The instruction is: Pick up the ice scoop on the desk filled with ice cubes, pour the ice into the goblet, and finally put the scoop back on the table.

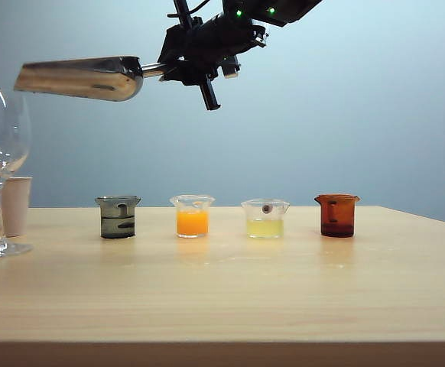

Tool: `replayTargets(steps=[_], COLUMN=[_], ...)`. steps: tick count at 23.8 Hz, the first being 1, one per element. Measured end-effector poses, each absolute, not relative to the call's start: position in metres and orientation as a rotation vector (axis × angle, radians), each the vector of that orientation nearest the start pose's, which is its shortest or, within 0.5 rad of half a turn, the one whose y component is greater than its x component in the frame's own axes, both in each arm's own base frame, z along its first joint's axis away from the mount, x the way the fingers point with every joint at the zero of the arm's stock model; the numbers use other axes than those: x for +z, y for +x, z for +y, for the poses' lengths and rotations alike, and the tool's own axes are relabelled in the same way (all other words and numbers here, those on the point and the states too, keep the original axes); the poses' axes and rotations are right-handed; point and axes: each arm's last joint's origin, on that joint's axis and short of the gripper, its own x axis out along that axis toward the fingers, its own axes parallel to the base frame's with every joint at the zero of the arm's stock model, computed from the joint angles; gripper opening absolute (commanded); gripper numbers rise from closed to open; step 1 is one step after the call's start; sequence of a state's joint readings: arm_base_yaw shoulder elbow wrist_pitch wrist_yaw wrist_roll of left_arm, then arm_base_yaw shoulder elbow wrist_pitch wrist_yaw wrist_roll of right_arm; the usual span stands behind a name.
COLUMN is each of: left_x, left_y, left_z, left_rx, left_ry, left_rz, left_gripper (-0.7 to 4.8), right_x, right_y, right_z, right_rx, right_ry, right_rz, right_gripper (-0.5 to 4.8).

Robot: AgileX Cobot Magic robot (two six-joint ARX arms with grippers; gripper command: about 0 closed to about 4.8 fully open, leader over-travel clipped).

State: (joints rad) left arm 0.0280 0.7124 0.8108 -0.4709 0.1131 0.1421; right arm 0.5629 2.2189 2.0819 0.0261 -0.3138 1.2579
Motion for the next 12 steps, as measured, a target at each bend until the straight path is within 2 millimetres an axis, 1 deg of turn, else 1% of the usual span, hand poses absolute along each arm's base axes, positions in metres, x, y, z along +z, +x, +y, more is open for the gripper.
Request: replayTargets(steps=[3,9,12], left_x=[0.325,0.325,0.325], left_y=[0.148,0.148,0.148], left_z=[0.001,0.001,0.001], left_rx=[-0.11,-0.111,-0.11], left_ry=[0.114,0.114,0.114], left_rz=[0.365,0.365,0.365], left_gripper=[0.04,0.04,0.04], right_x=[0.33,0.333,0.344], right_y=[0.439,0.438,0.437], right_z=[0.288,0.289,0.288], right_rx=[0.696,0.708,0.69], right_ry=[1.115,1.103,1.089], right_rz=[0.626,0.61,0.6], right_gripper=[-0.09,-0.09,-0.09])
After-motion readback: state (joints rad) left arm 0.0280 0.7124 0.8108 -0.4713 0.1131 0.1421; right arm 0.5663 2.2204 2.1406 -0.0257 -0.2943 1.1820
